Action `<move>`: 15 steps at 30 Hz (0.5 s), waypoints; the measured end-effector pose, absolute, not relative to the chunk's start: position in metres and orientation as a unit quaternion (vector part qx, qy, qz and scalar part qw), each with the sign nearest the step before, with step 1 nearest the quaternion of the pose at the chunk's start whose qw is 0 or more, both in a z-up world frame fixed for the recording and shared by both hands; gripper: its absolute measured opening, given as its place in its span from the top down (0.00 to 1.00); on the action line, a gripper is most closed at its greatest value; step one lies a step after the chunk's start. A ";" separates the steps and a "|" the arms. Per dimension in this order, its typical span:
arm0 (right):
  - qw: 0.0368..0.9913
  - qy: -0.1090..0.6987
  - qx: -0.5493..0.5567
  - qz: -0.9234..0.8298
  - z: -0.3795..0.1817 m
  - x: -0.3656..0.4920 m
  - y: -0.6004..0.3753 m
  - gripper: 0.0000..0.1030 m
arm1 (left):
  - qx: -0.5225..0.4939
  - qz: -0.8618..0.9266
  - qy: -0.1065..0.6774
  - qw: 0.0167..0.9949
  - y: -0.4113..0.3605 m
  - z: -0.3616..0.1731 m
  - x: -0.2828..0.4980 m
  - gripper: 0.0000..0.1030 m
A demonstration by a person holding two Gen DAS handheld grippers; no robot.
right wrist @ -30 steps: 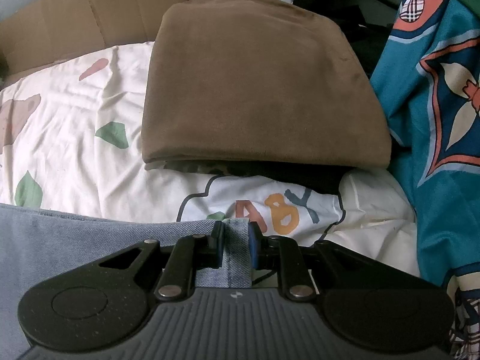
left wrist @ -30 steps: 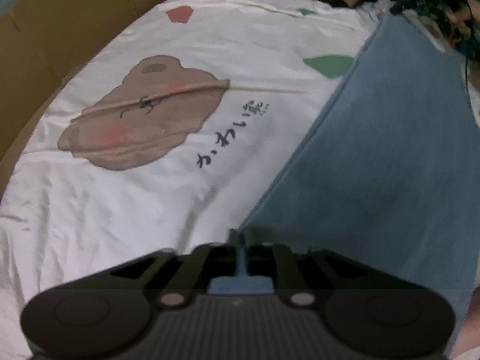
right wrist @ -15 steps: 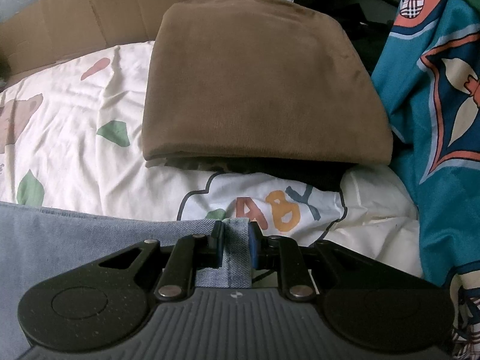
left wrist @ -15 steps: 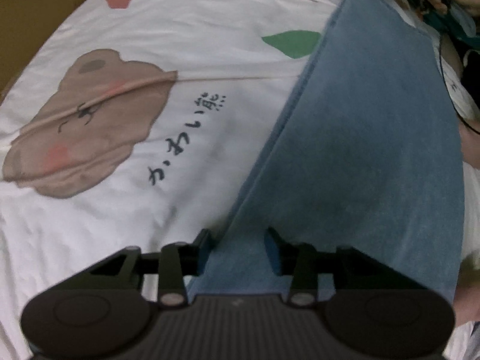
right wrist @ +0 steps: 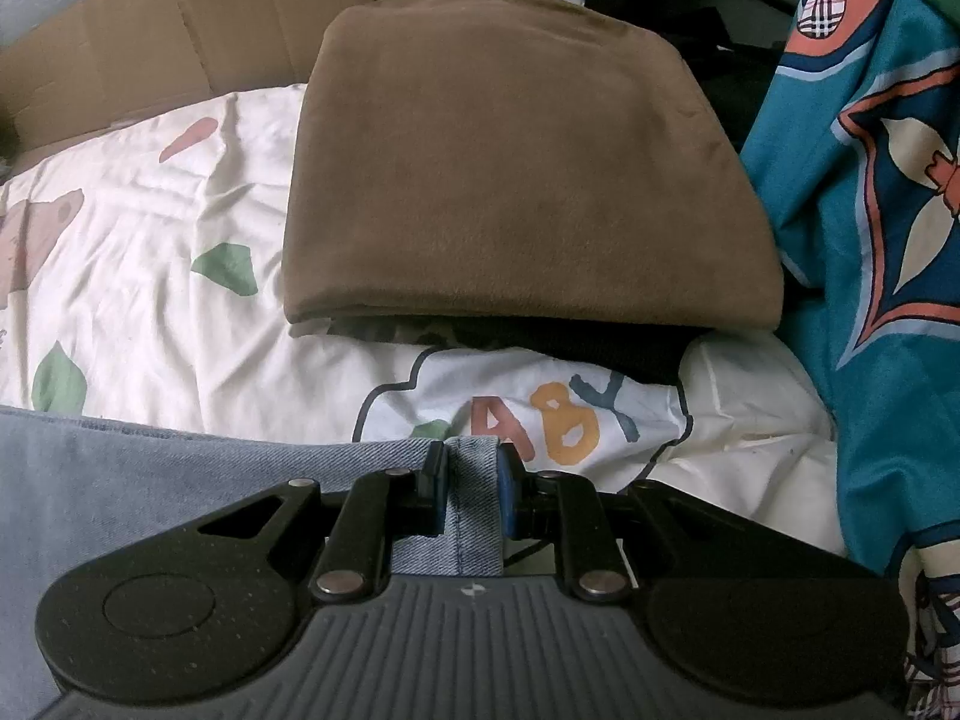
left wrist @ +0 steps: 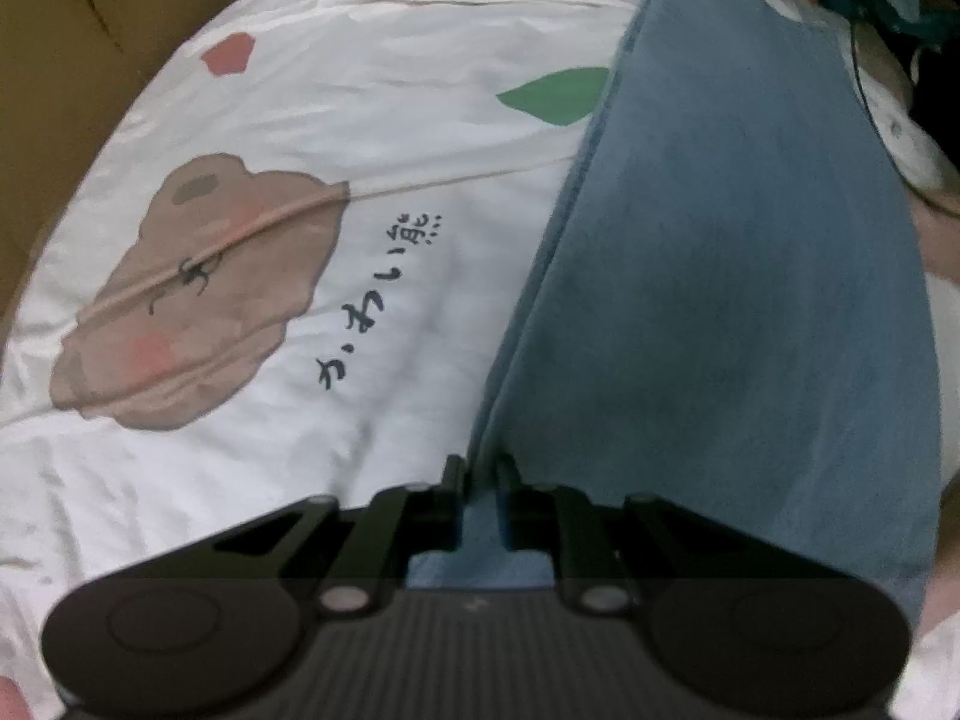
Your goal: Fold clothes
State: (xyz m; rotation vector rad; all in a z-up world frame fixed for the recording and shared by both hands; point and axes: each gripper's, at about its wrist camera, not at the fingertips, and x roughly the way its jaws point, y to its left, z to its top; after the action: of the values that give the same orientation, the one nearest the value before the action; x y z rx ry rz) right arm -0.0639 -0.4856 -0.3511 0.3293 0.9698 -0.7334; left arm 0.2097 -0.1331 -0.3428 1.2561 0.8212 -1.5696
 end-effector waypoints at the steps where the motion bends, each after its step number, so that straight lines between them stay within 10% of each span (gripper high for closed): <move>1: 0.808 0.453 0.154 -0.343 -0.351 -0.064 -0.485 0.84 | 0.512 -0.640 0.333 0.467 -0.132 -0.343 0.209 0.89; 15: 0.805 0.454 0.160 -0.346 -0.355 -0.065 -0.486 0.84 | 0.559 -0.635 0.276 0.456 -0.122 -0.347 0.195 0.91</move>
State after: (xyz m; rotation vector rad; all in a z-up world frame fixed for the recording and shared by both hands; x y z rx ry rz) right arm -0.0651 -0.4857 -0.3554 0.3429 0.9725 -0.7410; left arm 0.1947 -0.1223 -0.3467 1.3787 0.6805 -1.5660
